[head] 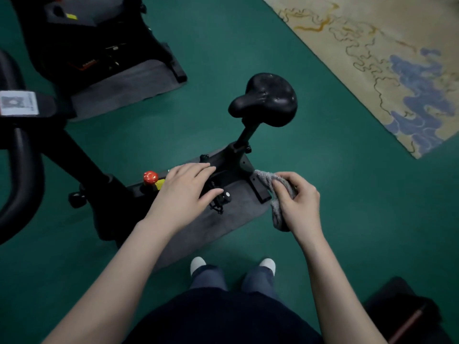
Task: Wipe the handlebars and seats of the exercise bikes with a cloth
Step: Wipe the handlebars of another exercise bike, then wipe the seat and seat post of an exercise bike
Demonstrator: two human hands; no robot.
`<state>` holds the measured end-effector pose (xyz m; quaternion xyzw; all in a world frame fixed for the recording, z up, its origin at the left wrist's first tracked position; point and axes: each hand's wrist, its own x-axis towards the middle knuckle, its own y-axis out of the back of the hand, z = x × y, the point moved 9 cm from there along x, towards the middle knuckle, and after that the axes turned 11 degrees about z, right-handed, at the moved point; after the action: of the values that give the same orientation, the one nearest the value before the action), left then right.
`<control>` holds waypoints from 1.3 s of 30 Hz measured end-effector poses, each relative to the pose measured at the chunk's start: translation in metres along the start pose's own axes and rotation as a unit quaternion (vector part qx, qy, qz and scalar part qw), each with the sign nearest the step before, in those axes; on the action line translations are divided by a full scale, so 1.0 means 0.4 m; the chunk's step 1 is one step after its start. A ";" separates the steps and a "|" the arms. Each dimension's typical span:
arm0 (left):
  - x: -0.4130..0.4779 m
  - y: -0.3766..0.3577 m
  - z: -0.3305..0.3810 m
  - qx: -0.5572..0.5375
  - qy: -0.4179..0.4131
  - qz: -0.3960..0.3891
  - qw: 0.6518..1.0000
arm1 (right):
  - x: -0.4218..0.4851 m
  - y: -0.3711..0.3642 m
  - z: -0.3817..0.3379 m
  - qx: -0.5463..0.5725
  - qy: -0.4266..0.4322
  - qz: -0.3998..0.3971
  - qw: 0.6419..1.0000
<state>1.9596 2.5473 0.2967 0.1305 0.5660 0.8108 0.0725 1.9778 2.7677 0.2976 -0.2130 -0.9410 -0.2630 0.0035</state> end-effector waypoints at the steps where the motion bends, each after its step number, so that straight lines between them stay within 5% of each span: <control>1: 0.004 -0.014 0.008 0.003 0.000 -0.005 1.000 | 0.002 0.008 0.012 0.004 -0.005 -0.004 1.000; 11: 0.070 -0.252 0.253 0.028 0.015 -0.088 0.996 | 0.128 0.316 0.229 0.011 -0.050 0.024 0.998; 21: 0.156 -0.363 0.474 0.016 0.025 -0.091 0.995 | 0.219 0.571 0.407 -0.001 -0.069 0.041 0.997; 39: 0.398 -0.480 0.435 -0.015 0.142 -0.056 0.988 | 0.572 0.456 0.448 -0.025 -0.040 -0.061 0.997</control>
<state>1.8529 2.8129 0.1939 -0.0186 0.5648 0.8241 0.0387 1.8622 3.0887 0.2602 -0.1653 -0.9448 -0.2776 -0.0551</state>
